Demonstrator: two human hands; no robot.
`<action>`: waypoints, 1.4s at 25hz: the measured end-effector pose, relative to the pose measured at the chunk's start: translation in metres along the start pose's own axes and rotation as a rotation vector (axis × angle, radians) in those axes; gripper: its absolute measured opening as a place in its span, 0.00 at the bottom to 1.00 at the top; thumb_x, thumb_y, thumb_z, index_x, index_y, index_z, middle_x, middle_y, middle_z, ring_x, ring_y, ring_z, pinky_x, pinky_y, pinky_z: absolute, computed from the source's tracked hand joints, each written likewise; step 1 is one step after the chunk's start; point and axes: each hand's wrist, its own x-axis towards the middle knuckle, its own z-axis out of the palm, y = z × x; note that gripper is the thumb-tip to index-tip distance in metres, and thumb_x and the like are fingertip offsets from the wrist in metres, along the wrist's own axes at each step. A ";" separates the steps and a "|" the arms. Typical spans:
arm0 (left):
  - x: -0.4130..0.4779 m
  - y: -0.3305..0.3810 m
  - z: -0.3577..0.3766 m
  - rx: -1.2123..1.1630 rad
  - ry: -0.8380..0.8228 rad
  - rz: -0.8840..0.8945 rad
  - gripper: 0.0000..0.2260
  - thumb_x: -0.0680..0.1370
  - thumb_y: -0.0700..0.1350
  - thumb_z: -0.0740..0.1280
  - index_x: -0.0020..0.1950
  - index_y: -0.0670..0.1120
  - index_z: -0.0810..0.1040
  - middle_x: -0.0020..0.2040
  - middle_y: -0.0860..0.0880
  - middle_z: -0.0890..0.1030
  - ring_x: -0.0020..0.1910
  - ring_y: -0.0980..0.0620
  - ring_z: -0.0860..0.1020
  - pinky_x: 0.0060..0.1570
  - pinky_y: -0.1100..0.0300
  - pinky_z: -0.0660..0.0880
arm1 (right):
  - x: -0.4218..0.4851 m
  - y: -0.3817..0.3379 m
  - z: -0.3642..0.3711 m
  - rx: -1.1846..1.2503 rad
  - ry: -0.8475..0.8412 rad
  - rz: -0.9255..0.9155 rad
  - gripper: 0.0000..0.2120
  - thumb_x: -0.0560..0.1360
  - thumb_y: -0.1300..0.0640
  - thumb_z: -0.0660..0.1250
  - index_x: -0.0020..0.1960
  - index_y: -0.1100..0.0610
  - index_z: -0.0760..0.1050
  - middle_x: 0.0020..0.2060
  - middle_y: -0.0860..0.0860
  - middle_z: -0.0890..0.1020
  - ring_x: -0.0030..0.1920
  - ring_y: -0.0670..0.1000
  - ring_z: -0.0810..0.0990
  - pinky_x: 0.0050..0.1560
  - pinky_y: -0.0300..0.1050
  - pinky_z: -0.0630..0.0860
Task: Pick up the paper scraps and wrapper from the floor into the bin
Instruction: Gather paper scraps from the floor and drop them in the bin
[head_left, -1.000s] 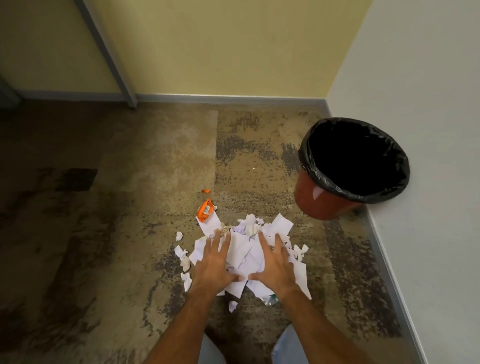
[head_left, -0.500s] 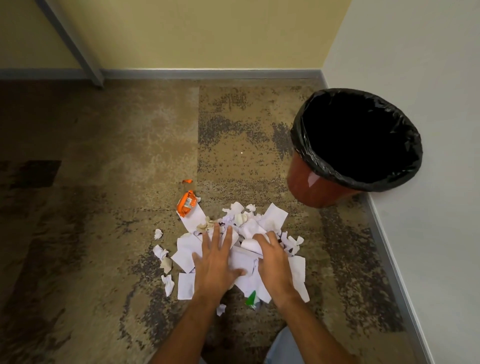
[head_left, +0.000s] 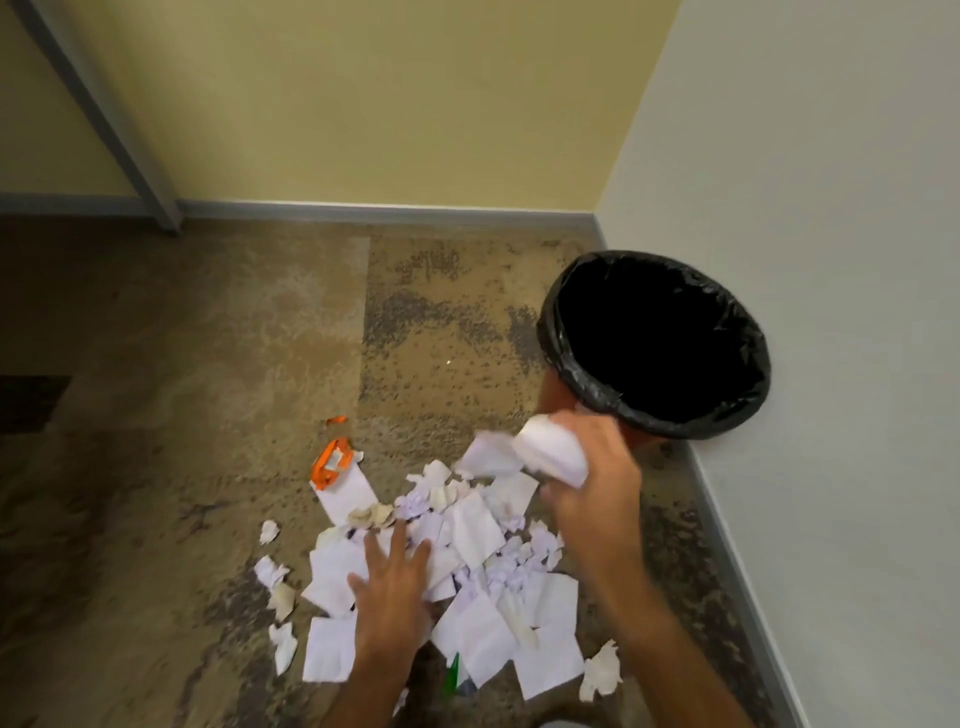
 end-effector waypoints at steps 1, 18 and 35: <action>0.001 0.001 -0.001 -0.022 0.000 -0.002 0.36 0.83 0.48 0.73 0.86 0.59 0.59 0.89 0.48 0.44 0.88 0.32 0.45 0.76 0.29 0.69 | 0.024 -0.007 -0.018 0.018 0.096 -0.013 0.30 0.65 0.78 0.73 0.63 0.57 0.83 0.60 0.52 0.79 0.60 0.45 0.77 0.57 0.29 0.75; 0.020 0.003 -0.015 0.046 -0.083 0.037 0.30 0.86 0.38 0.62 0.84 0.61 0.62 0.89 0.49 0.46 0.88 0.36 0.49 0.78 0.40 0.71 | 0.173 0.078 -0.053 -0.395 -0.134 0.386 0.50 0.70 0.56 0.86 0.85 0.50 0.64 0.75 0.61 0.73 0.73 0.67 0.76 0.69 0.62 0.76; -0.016 0.052 -0.211 -0.340 0.672 0.302 0.30 0.69 0.27 0.79 0.67 0.48 0.86 0.68 0.46 0.86 0.65 0.43 0.86 0.68 0.49 0.80 | -0.162 0.046 0.066 -0.142 -0.047 0.316 0.27 0.64 0.60 0.73 0.51 0.33 0.68 0.46 0.38 0.77 0.42 0.52 0.83 0.44 0.37 0.76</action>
